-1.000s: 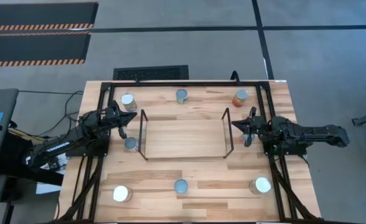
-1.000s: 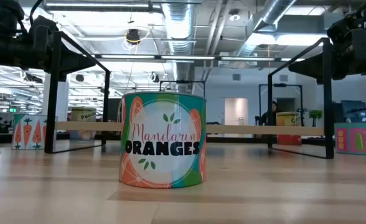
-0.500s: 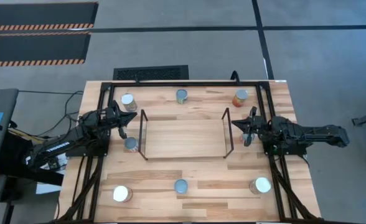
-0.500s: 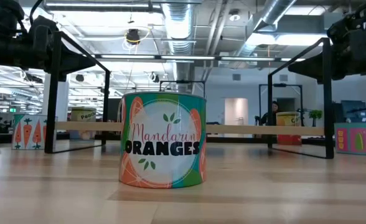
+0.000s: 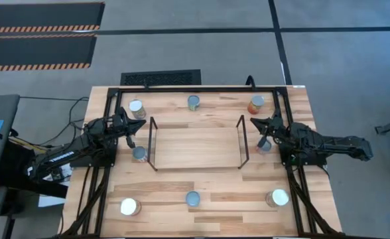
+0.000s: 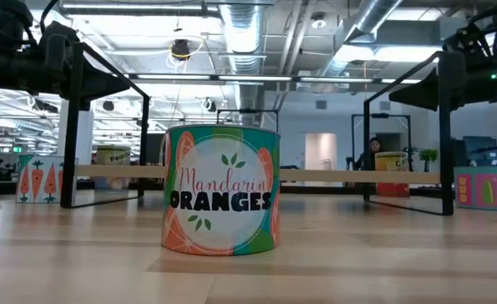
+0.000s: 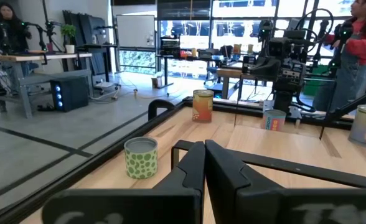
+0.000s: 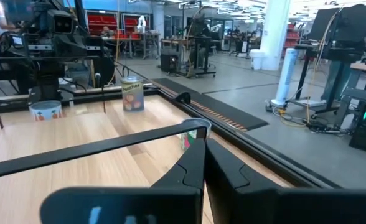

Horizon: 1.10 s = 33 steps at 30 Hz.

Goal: Pick and place cans onto a shelf
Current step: Put the top large canned corn on the shelf

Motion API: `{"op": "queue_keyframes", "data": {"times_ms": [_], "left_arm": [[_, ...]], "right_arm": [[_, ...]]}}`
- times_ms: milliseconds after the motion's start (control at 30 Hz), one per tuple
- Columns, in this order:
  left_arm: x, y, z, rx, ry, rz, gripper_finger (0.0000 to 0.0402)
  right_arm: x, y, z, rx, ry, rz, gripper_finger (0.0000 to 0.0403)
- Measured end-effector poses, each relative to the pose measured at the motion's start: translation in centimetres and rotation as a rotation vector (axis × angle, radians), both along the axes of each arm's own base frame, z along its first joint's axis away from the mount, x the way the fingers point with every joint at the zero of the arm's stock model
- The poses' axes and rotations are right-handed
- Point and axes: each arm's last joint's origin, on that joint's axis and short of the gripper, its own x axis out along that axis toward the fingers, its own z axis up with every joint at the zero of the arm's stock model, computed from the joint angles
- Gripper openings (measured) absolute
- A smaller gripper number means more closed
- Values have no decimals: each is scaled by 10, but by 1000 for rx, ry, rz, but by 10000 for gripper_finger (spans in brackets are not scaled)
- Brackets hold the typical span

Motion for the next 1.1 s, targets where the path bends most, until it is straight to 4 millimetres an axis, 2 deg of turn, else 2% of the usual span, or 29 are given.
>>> {"op": "queue_keyframes", "data": {"times_ms": [467, 633, 733, 933, 1100], "left_arm": [[0, 0, 0, 0, 1, 0, 0], [0, 0, 0, 0, 1, 0, 0], [0, 0, 0, 0, 0, 0, 0], [0, 0, 0, -27, -10, -1, 0], [0, 0, 0, -30, -11, -2, 0]], "right_arm": [[0, 0, 4, -5, -41, 1, 33], [-3, -2, 23, -48, -152, -32, 28], [-8, -5, 42, -91, -186, -103, 10], [-4, -16, 60, -78, -63, -227, 5], [6, -30, 66, 8, 100, -310, 4]]}}
